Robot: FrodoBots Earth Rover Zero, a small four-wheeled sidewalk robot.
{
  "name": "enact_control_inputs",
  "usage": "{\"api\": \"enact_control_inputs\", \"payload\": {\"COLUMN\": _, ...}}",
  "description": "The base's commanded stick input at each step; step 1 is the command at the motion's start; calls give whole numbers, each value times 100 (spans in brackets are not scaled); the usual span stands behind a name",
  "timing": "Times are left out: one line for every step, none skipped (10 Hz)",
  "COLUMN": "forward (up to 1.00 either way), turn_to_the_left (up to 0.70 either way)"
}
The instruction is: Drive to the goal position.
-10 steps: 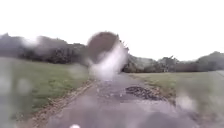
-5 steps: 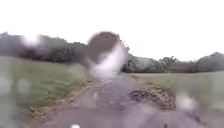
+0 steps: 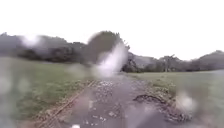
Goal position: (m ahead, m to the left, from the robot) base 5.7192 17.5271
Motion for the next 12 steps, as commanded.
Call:
{"api": "enact_control_inputs", "payload": {"forward": 85, "turn_to_the_left": 0}}
{"api": "enact_control_inputs", "payload": {"forward": 85, "turn_to_the_left": 0}}
{"api": "enact_control_inputs", "payload": {"forward": 85, "turn_to_the_left": 0}}
{"api": "enact_control_inputs", "payload": {"forward": 85, "turn_to_the_left": 0}}
{"api": "enact_control_inputs", "payload": {"forward": 85, "turn_to_the_left": 0}}
{"api": "enact_control_inputs", "payload": {"forward": 85, "turn_to_the_left": 0}}
{"api": "enact_control_inputs", "payload": {"forward": 85, "turn_to_the_left": 0}}
{"api": "enact_control_inputs", "payload": {"forward": 85, "turn_to_the_left": 0}}
{"api": "enact_control_inputs", "payload": {"forward": 85, "turn_to_the_left": 0}}
{"api": "enact_control_inputs", "payload": {"forward": 85, "turn_to_the_left": 0}}
{"api": "enact_control_inputs", "payload": {"forward": 85, "turn_to_the_left": 0}}
{"api": "enact_control_inputs", "payload": {"forward": 85, "turn_to_the_left": 0}}
